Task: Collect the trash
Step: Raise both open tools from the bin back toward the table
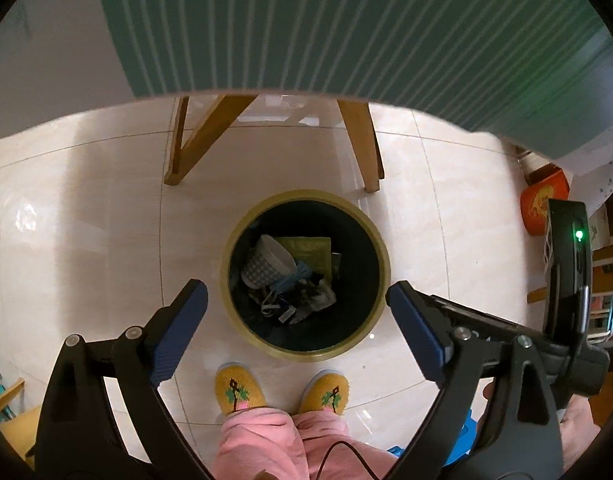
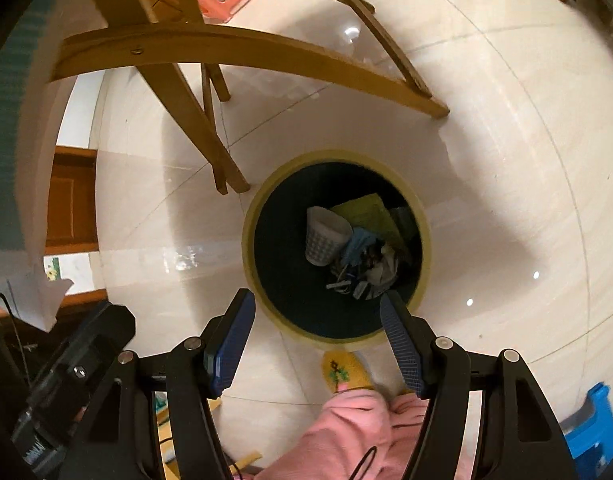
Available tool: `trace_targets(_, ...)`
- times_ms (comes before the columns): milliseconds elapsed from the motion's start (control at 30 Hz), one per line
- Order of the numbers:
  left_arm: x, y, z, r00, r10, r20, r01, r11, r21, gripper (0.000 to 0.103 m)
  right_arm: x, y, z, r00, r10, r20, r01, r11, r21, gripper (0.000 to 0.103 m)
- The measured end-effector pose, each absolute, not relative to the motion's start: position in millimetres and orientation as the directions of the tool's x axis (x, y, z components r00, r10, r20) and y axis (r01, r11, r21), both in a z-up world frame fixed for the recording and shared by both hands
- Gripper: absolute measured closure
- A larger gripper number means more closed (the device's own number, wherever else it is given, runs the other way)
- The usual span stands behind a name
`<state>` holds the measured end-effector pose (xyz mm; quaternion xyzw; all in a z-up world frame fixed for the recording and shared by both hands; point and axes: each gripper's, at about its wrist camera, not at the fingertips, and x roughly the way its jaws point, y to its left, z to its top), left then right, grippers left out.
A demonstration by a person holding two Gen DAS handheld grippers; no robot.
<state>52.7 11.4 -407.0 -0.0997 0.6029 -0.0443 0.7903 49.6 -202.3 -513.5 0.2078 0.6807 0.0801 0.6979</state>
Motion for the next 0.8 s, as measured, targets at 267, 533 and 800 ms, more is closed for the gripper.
trace_targets(267, 45, 7, -374, 0.29, -0.185, -0.939, -0.06, 0.976, -0.21, 0.012, 38, -208, -468, 0.083, 0.352, -0.932, 0.134, 0.923, 0.361, 0.037)
trace_targets(533, 40, 6, -327, 0.267, -0.175, -0.948, -0.062, 0.978, -0.198, 0.012, 27, -211, -413, 0.071, 0.335, -0.939, 0.136, 0.93, 0.342, 0.037)
trace_targets(800, 29, 2, -257, 0.23, -0.179, -0.957, -0.047, 0.98, -0.195, 0.012, 13, -209, -332, 0.074, 0.316, -0.946, 0.113, 0.94, 0.323, 0.037)
